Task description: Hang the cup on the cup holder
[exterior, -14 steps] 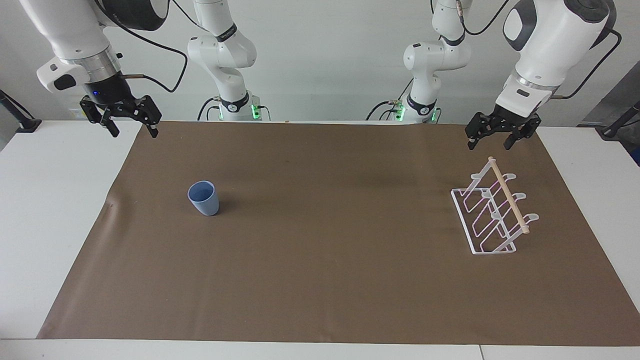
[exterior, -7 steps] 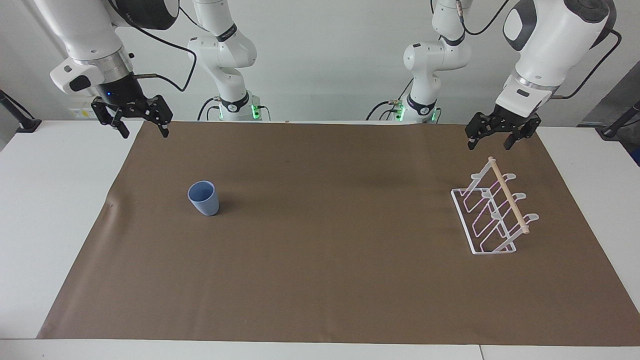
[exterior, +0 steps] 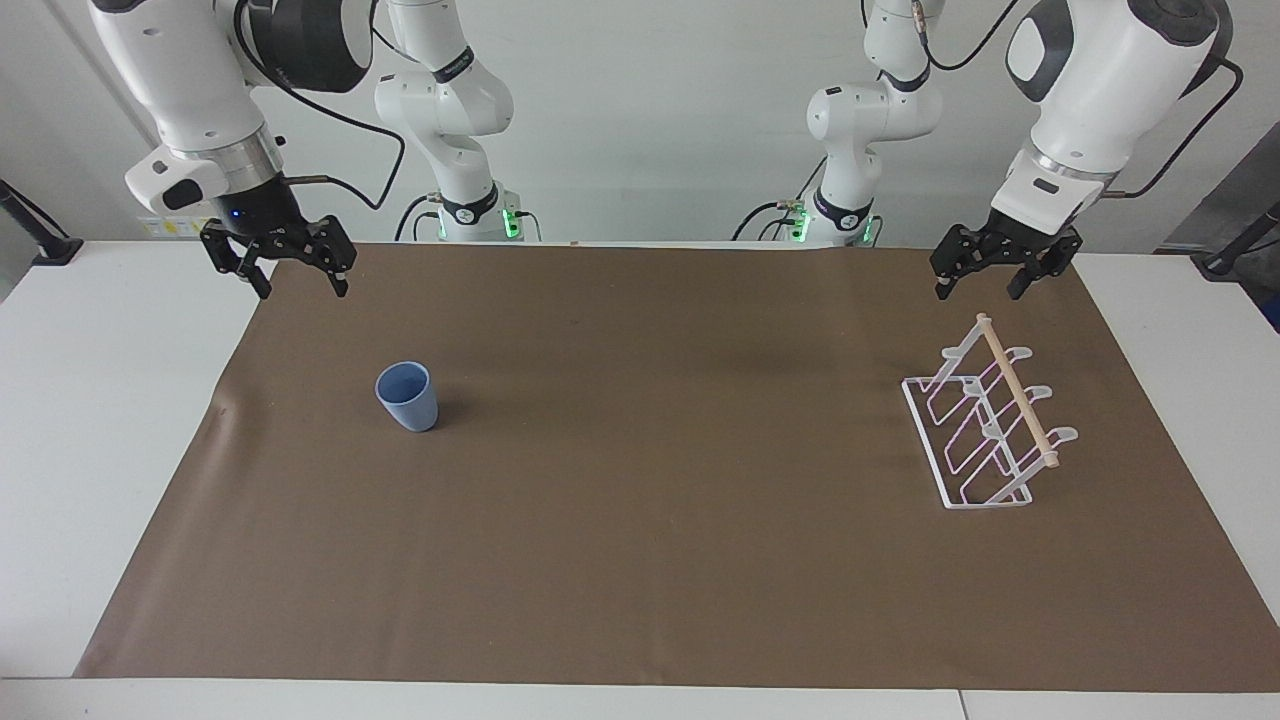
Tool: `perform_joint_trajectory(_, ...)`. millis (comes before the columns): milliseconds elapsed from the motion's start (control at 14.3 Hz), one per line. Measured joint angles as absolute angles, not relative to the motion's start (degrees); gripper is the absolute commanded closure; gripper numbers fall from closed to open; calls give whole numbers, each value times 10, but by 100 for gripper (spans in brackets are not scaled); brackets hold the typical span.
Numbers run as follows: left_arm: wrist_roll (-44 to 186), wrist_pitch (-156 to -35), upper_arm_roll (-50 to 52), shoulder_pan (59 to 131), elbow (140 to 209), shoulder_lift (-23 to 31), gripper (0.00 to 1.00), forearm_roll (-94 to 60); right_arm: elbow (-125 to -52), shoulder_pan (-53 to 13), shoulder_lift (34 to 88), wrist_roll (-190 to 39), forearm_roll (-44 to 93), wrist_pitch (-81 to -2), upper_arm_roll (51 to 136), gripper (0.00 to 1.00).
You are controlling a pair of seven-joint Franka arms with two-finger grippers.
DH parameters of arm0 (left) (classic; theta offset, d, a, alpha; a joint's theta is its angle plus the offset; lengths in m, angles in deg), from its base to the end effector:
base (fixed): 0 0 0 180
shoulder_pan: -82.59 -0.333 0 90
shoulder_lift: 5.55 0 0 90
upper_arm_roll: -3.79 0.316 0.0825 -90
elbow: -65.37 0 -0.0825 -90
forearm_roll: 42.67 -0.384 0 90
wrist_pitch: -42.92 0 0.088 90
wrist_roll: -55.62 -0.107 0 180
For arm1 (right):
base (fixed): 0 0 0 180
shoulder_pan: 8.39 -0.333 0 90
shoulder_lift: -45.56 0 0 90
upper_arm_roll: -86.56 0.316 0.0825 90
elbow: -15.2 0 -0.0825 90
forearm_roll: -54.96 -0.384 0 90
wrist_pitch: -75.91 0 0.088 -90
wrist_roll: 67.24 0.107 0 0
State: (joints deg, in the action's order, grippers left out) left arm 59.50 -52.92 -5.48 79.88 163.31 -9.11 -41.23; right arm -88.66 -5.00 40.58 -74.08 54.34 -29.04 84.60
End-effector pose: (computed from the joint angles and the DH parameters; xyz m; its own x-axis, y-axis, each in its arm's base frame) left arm 0.5387 -0.0669 0.6013 0.9987 -0.0441 0.0236 -0.0445 -0.9989 0.0167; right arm 0.5434 -0.0507 0.5801 0.9940 0.0235 0.1065 0.0238 -0.9997 -0.0010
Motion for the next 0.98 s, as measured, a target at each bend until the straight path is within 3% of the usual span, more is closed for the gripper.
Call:
perform_joint_trajectory(488,595,-529,-55,799,1633,-91,0,-412,-1000,-50,416,-741,543,-422,847,0)
perform_joint_trajectory(977,595,-529,-55,799,1633,-91,0,-412,-1035,-55,494,-741,543,-518,848,0)
